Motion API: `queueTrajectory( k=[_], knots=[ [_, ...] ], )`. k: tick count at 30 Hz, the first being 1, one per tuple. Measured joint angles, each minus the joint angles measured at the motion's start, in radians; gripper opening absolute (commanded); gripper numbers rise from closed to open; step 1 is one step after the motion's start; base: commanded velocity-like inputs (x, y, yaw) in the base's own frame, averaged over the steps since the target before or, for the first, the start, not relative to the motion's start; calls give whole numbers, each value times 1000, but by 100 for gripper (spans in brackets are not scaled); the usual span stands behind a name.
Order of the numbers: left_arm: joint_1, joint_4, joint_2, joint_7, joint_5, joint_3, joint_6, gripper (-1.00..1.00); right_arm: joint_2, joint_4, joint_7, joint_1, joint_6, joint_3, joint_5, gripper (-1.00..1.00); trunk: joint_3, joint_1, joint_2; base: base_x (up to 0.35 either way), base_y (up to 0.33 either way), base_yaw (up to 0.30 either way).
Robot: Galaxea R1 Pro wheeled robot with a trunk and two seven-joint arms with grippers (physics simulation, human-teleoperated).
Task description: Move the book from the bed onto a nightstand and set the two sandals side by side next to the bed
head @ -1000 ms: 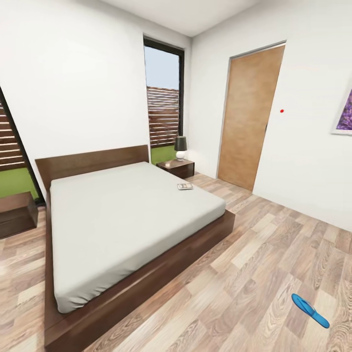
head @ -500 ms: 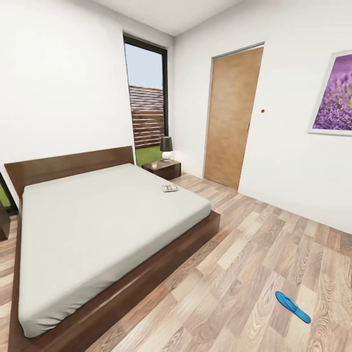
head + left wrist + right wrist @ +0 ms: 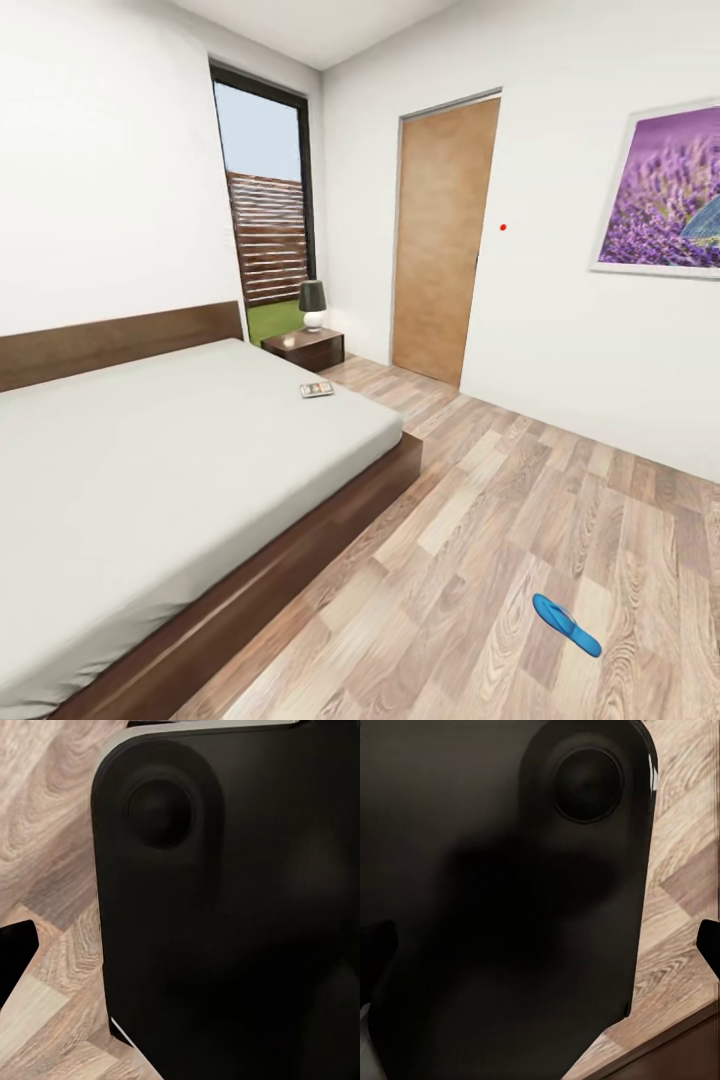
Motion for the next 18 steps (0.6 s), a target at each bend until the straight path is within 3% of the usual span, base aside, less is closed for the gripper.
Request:
queueTrajectory(
  k=[18],
  knots=[
    [0, -4, 0, 0, 1, 0, 0, 100, 0, 0, 0, 0, 0, -3, 0, 100, 0, 0, 0, 135, -166, -124]
  ],
)
